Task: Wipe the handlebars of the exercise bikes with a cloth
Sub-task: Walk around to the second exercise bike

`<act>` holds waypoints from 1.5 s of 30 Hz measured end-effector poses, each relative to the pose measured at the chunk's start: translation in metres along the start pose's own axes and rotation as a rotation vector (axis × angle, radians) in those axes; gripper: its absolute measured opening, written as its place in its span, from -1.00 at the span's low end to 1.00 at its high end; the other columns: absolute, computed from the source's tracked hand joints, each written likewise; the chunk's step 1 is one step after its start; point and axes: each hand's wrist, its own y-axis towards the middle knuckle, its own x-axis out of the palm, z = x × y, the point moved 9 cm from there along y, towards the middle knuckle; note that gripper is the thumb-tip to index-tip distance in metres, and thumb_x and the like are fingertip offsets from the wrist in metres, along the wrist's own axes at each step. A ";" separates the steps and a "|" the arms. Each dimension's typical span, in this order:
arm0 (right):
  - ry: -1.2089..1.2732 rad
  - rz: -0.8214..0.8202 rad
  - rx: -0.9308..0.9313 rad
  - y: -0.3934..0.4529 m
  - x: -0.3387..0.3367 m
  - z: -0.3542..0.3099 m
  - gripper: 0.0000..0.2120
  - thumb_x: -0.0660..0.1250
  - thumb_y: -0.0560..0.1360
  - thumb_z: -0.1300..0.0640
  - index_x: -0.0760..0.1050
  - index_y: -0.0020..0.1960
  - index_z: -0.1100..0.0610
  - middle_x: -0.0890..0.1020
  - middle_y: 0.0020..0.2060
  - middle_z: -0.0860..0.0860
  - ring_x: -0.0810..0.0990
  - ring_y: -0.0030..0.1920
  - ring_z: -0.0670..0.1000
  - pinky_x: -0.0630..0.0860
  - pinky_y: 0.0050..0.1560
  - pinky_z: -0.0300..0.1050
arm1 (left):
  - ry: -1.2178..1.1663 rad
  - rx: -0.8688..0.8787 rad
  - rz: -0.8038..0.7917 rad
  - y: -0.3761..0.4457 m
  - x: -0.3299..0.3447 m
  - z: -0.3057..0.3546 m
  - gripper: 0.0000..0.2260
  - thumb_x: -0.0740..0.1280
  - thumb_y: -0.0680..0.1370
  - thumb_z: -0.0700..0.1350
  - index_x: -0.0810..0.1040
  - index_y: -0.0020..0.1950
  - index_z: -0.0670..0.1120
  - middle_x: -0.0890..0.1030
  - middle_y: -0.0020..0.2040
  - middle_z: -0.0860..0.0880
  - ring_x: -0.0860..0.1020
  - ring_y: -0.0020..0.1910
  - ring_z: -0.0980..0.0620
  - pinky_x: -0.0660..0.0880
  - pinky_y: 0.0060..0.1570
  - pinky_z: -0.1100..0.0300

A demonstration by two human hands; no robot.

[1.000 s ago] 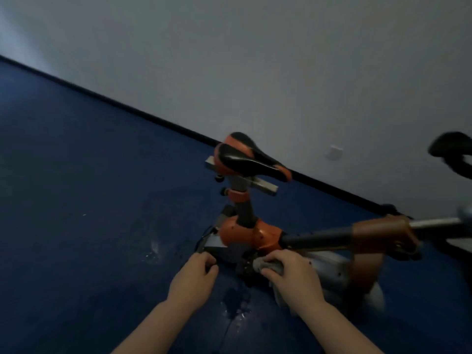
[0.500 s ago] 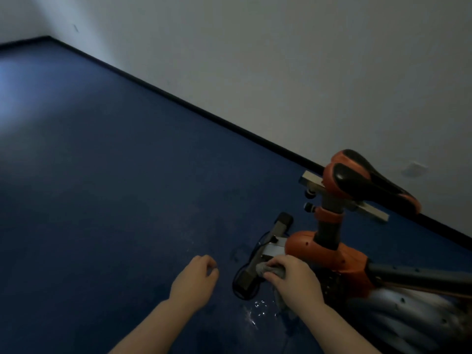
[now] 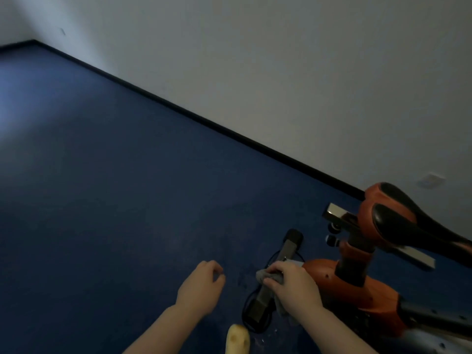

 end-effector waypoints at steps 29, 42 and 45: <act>0.150 0.253 0.373 0.355 -0.120 -0.021 -0.84 0.36 0.46 -0.09 0.57 0.01 -0.10 0.59 -0.03 -0.14 0.52 -0.03 -0.12 0.38 -0.17 -0.25 | 0.236 0.289 -0.236 0.434 -0.126 0.150 -0.80 0.19 0.58 0.03 0.49 0.15 0.03 0.49 0.14 0.07 0.53 0.03 0.08 0.51 0.05 0.09; 0.310 0.496 0.777 0.376 -0.220 0.125 -0.86 0.38 0.45 -0.07 0.57 -0.01 -0.09 0.62 -0.06 -0.14 0.56 -0.06 -0.10 0.54 -0.11 -0.12 | 0.365 0.642 -0.508 0.532 -0.005 0.357 -0.79 0.18 0.58 0.04 0.48 0.17 0.06 0.46 0.14 0.11 0.50 0.00 0.15 0.51 0.04 0.15; 0.333 0.537 0.785 0.385 -0.250 0.154 -0.86 0.38 0.46 -0.07 0.57 0.00 -0.09 0.61 -0.04 -0.14 0.55 -0.06 -0.13 0.52 -0.13 -0.17 | 0.411 0.701 -0.543 0.552 0.022 0.406 -0.80 0.18 0.59 0.04 0.48 0.17 0.07 0.46 0.15 0.11 0.50 -0.02 0.16 0.52 0.02 0.17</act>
